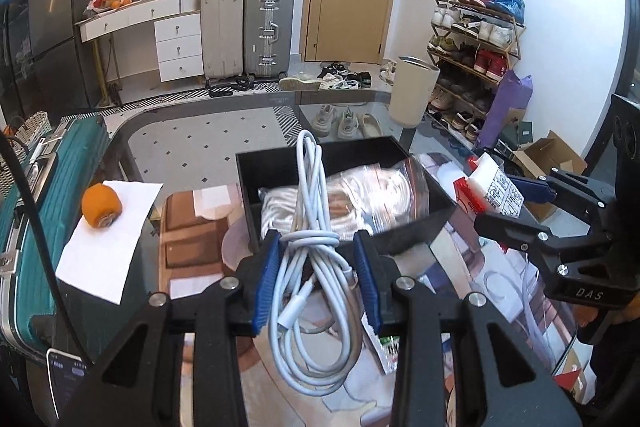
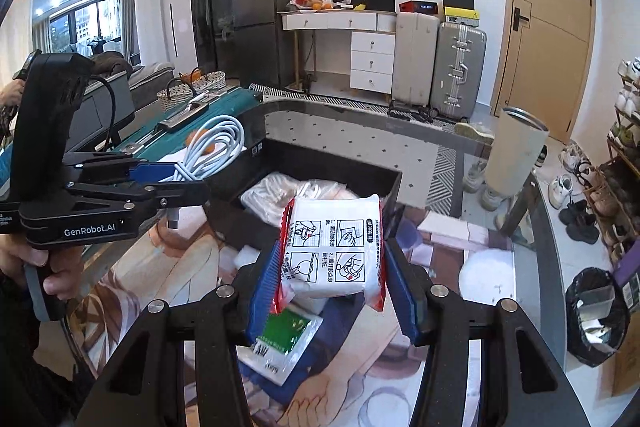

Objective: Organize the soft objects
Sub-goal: 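Lift the snack packet with the right gripper while the left grasps the loose white cable, then lower the snack packet and white cable into the black box and release both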

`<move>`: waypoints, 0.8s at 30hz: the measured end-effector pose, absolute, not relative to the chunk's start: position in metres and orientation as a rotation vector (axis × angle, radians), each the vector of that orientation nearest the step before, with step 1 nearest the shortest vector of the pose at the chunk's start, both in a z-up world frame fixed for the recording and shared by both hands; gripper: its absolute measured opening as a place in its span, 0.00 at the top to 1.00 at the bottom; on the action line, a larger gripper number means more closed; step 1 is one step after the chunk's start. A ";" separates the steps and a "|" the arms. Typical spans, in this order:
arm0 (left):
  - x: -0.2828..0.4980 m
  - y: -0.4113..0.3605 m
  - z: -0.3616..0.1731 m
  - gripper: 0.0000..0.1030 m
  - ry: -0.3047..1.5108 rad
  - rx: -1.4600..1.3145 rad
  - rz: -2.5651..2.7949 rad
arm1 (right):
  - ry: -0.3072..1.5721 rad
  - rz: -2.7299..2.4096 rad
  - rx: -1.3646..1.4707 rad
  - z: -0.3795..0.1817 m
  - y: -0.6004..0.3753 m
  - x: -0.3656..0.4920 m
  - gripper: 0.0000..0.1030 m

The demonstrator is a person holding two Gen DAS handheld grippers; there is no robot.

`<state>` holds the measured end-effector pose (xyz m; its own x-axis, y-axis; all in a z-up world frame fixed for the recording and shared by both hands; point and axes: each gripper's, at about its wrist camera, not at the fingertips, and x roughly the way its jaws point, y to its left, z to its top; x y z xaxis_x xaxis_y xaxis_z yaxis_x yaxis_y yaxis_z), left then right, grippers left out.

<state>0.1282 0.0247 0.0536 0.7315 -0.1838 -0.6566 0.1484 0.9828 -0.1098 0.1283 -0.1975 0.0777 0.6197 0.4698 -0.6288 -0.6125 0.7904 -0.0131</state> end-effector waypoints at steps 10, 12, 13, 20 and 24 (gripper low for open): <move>0.158 0.020 0.055 0.66 0.729 -0.015 -0.198 | 0.642 0.631 -0.235 0.083 -0.187 0.154 0.50; 0.163 0.019 0.054 0.66 0.735 -0.013 -0.201 | 0.643 0.635 -0.239 0.083 -0.187 0.158 0.50; 0.166 0.018 0.054 0.66 0.735 -0.009 -0.207 | 0.644 0.636 -0.241 0.082 -0.186 0.160 0.50; 0.181 0.012 0.051 0.66 0.740 0.012 -0.220 | 0.655 0.646 -0.249 0.077 -0.181 0.173 0.50; 0.191 0.008 0.052 0.66 0.733 0.032 -0.228 | 0.667 0.653 -0.263 0.073 -0.177 0.182 0.50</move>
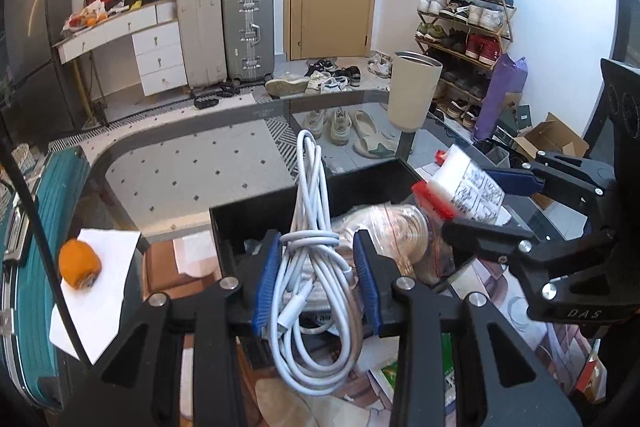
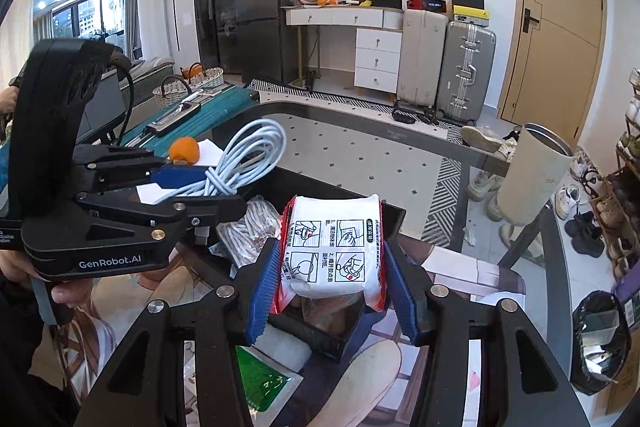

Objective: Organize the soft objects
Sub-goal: 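Lower the snack packet and white cable into the black box and release both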

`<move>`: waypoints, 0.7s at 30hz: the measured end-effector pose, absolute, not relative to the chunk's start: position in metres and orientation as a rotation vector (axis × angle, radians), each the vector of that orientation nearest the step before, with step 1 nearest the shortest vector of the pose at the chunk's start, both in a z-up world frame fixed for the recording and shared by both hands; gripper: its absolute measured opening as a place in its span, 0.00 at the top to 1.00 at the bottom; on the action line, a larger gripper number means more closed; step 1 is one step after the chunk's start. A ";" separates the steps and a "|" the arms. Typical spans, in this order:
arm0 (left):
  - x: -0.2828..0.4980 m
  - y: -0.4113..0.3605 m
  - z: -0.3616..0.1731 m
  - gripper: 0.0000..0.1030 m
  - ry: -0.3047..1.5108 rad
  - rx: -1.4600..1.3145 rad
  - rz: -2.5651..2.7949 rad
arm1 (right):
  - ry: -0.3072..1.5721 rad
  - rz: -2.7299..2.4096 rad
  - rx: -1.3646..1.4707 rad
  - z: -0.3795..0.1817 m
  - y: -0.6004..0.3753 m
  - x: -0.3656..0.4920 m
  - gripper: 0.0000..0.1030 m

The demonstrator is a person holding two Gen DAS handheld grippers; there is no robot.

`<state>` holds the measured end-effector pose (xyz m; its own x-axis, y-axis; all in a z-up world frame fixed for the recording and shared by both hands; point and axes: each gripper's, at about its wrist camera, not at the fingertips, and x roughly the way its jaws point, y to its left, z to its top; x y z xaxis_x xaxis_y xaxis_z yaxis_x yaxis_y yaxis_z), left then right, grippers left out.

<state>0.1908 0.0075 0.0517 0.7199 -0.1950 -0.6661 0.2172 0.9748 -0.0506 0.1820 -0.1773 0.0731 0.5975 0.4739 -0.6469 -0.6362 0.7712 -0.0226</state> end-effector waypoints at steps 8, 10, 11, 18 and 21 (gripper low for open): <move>0.202 0.008 0.044 0.65 0.754 0.035 -0.235 | 0.690 0.665 -0.269 0.063 -0.169 0.196 0.50; 0.202 0.008 0.042 0.65 0.756 0.036 -0.239 | 0.689 0.671 -0.272 0.061 -0.166 0.198 0.50; 0.203 0.008 0.041 0.65 0.756 0.040 -0.242 | 0.689 0.672 -0.273 0.061 -0.166 0.199 0.50; 0.208 0.008 0.037 0.53 0.767 0.050 -0.255 | 0.694 0.654 -0.311 0.055 -0.158 0.216 0.35; 0.206 0.007 0.037 0.30 0.765 0.048 -0.260 | 0.682 0.636 -0.308 0.058 -0.164 0.213 0.31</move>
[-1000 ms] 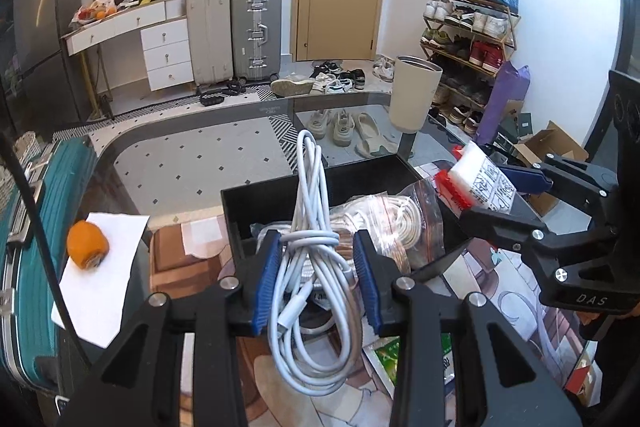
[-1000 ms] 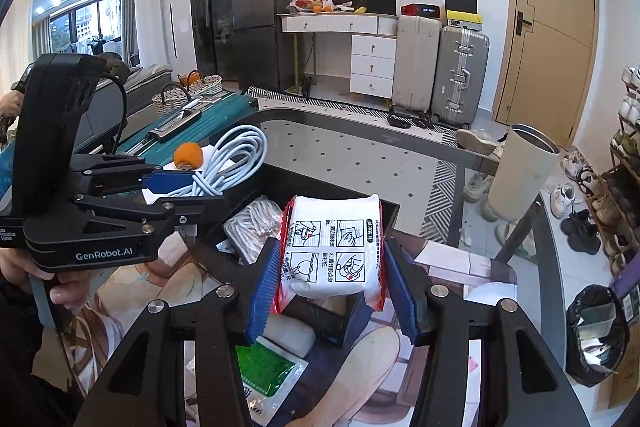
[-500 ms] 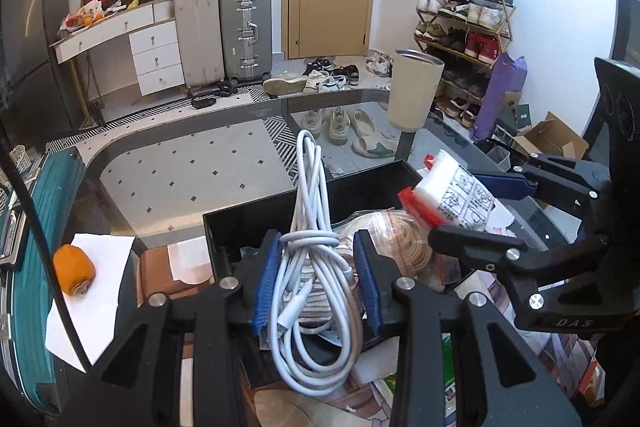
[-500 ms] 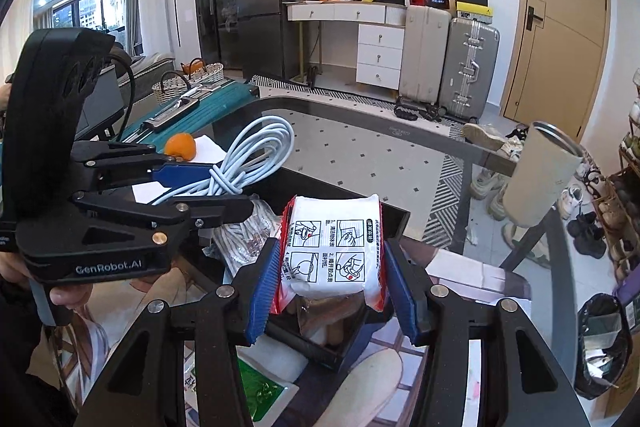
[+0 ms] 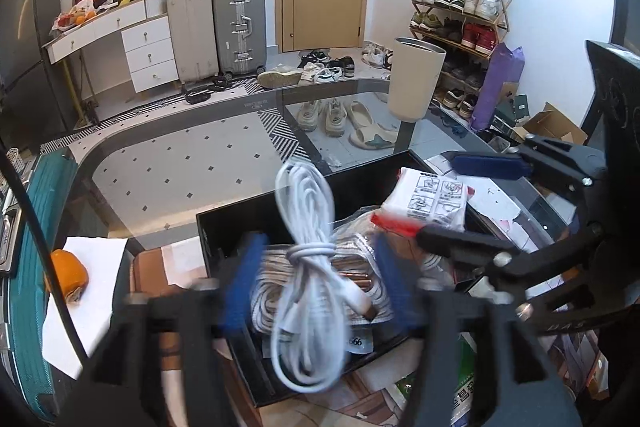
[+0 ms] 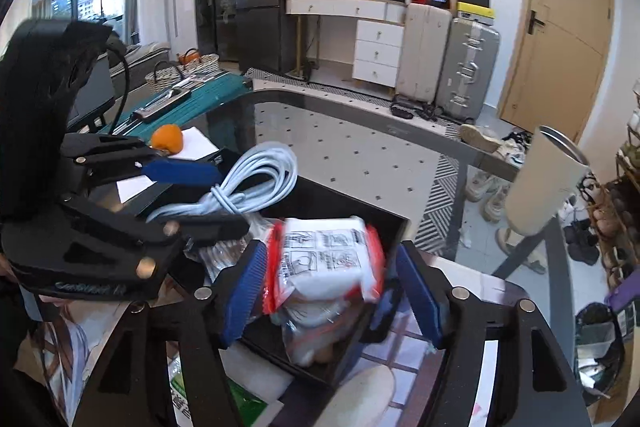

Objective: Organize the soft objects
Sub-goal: 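Lower the snack packet and white cable into the black box and release both, then move the right gripper to the white foam block and grasp it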

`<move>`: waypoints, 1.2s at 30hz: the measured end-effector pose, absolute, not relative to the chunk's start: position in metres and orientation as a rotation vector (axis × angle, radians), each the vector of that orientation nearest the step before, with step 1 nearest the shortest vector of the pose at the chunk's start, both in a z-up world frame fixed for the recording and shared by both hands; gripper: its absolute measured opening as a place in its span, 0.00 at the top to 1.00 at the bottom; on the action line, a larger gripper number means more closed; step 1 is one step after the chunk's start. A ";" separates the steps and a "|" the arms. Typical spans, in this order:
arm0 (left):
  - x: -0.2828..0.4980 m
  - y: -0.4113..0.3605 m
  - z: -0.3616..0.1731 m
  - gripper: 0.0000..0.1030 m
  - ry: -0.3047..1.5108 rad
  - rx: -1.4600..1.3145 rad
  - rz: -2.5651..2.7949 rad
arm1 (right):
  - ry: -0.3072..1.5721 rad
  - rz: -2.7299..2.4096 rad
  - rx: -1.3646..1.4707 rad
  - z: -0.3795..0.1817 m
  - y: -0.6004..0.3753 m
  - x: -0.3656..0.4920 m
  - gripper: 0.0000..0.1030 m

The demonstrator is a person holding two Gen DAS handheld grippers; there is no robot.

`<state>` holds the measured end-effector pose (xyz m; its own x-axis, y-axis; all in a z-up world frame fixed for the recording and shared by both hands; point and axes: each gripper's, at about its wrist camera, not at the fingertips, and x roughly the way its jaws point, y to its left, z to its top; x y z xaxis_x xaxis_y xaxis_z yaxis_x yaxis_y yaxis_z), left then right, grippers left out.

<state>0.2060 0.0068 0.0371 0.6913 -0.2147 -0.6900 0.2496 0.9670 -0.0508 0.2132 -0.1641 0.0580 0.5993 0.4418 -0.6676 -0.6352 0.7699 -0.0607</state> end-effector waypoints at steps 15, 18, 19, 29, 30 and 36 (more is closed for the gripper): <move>0.176 0.009 0.035 0.00 0.765 0.063 -0.183 | 0.695 0.595 -0.260 0.059 -0.191 0.195 0.10; 0.167 0.013 0.037 0.00 0.755 0.054 -0.158 | 0.700 0.586 -0.243 0.059 -0.193 0.188 0.03; 0.164 0.015 0.038 0.00 0.750 0.049 -0.150 | 0.705 0.584 -0.240 0.059 -0.193 0.186 0.02; 0.126 0.040 0.038 0.00 0.724 -0.016 -0.071 | 0.761 0.566 -0.206 0.054 -0.201 0.153 0.01; 0.124 0.041 0.037 0.00 0.725 -0.019 -0.066 | 0.768 0.566 -0.207 0.052 -0.202 0.149 0.01; 0.112 0.050 0.029 0.00 0.734 -0.031 -0.047 | 0.814 0.559 -0.195 0.037 -0.198 0.135 0.01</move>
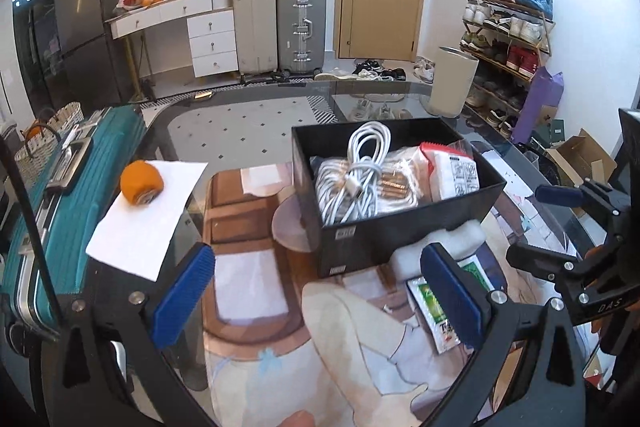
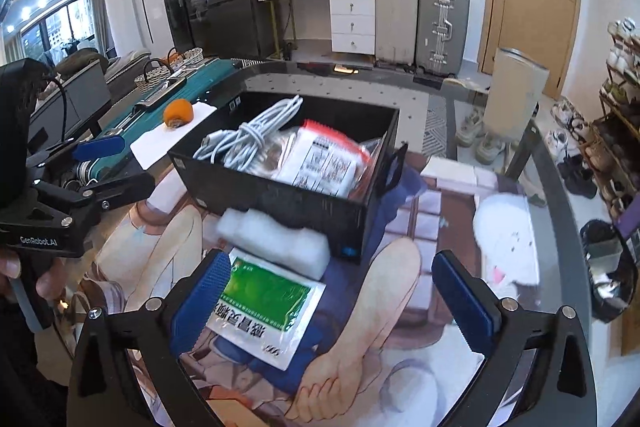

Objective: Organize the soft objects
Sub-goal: 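Move the right gripper to the white foam block and grasp it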

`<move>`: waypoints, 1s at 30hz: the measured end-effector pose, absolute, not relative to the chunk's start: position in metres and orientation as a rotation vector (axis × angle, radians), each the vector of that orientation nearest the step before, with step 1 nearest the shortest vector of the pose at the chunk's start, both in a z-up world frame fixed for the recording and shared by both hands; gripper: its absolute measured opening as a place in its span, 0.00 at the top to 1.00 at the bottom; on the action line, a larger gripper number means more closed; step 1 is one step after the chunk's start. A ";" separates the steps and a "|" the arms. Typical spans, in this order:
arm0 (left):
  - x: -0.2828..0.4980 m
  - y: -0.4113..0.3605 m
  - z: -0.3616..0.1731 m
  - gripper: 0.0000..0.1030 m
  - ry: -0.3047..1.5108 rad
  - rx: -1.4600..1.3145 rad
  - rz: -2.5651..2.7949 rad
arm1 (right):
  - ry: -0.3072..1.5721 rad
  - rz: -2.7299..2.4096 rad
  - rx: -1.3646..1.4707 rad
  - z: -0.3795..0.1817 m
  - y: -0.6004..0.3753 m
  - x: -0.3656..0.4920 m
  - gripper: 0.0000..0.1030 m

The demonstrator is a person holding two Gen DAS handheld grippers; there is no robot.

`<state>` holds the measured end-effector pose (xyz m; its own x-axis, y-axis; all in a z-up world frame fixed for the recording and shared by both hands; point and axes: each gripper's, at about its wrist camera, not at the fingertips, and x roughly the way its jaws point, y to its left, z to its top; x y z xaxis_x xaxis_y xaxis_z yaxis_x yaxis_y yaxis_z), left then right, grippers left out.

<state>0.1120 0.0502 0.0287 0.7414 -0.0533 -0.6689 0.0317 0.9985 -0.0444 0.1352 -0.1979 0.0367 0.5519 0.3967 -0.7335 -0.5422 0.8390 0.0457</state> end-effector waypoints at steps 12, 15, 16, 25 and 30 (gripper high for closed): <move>0.100 0.061 0.009 0.00 0.762 -0.060 -0.013 | 0.918 0.553 -0.140 0.009 -0.187 0.130 0.01; 0.099 0.061 0.005 0.00 0.765 -0.057 0.008 | 0.930 0.562 -0.168 0.004 -0.180 0.128 0.01; 0.099 0.061 0.004 0.00 0.766 -0.056 0.011 | 0.941 0.565 -0.175 0.003 -0.178 0.129 0.01; 0.094 0.067 -0.002 0.00 0.776 -0.052 0.017 | 0.996 0.565 -0.202 -0.014 -0.152 0.125 0.01; 0.094 0.069 -0.003 0.00 0.780 -0.055 0.026 | 1.009 0.537 -0.254 -0.022 -0.136 0.125 0.01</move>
